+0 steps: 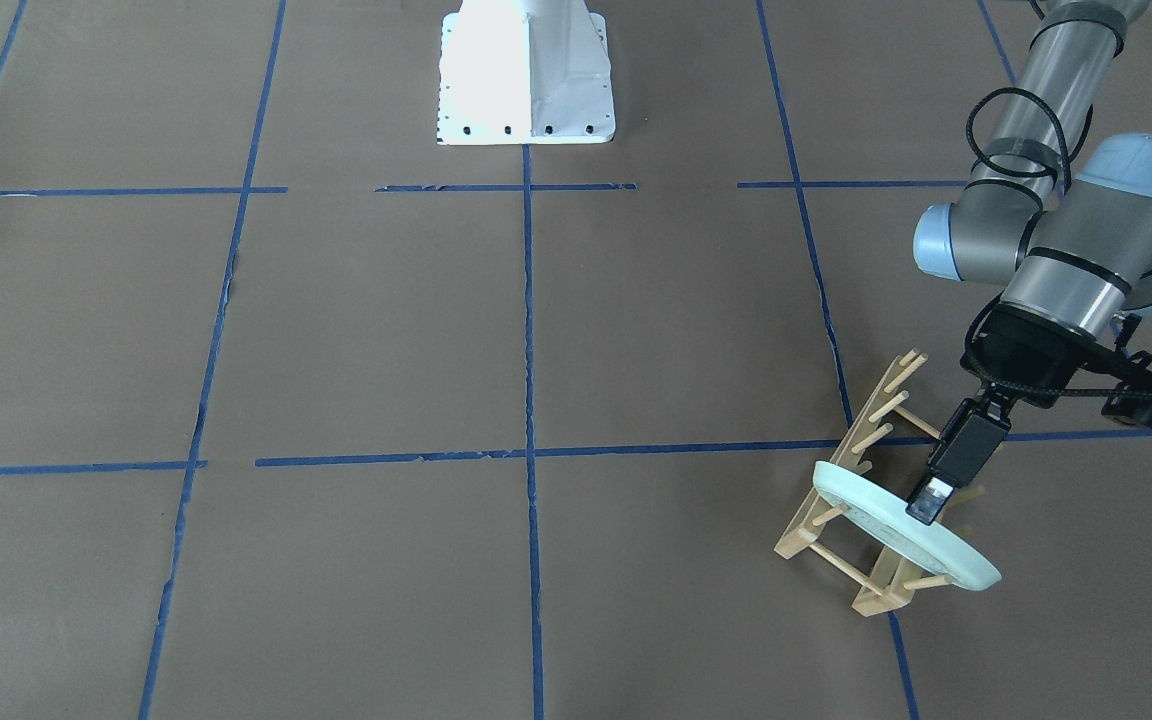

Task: Place plate on table
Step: 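Move the left gripper to the top rim of the pale green plate in the rack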

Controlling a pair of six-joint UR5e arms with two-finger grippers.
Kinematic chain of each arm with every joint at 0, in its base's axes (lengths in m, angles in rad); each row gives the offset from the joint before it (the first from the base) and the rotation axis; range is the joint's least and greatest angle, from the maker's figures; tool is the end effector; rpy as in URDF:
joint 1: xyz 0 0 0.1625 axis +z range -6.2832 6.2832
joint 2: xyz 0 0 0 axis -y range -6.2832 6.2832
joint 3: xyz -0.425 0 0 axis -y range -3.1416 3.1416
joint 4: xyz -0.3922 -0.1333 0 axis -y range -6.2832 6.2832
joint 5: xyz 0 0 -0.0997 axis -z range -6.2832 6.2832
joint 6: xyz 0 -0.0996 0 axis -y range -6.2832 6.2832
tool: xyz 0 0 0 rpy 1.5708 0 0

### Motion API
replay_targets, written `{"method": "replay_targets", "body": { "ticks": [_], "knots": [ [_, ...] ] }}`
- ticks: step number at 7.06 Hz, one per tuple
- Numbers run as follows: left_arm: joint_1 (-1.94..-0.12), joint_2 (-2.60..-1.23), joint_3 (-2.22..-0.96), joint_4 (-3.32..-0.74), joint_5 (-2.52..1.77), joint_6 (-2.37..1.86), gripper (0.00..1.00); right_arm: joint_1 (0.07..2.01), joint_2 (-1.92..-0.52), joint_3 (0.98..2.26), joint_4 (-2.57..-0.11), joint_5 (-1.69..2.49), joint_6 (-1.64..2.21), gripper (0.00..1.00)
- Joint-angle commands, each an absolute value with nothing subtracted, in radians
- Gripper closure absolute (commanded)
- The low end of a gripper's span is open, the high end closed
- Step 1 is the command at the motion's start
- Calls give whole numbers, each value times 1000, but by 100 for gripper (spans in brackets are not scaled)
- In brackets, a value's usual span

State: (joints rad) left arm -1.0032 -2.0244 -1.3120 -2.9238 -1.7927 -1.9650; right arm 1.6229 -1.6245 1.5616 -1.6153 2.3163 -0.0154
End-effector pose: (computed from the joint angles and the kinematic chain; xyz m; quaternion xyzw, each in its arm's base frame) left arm 0.2665 -0.6252 0.3712 0.1327 0.6864 -0.3979 0.5940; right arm 0.0896 -0.4558 0.6950 -0.0377 -0.3651 0.0366 0.9295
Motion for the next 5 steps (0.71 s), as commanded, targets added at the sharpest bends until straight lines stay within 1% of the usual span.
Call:
{"method": "replay_targets", "body": {
  "ticks": [1, 5],
  "knots": [
    [-1003, -2025, -1310, -2924, -1793, -1945, 59, 1623, -1624, 1562, -1615, 2316, -15, 0],
    [-1003, -2043, -1310, -2895, -1795, -1944, 59, 1623, -1624, 1562, -1615, 2316, -15, 0]
  ]
}}
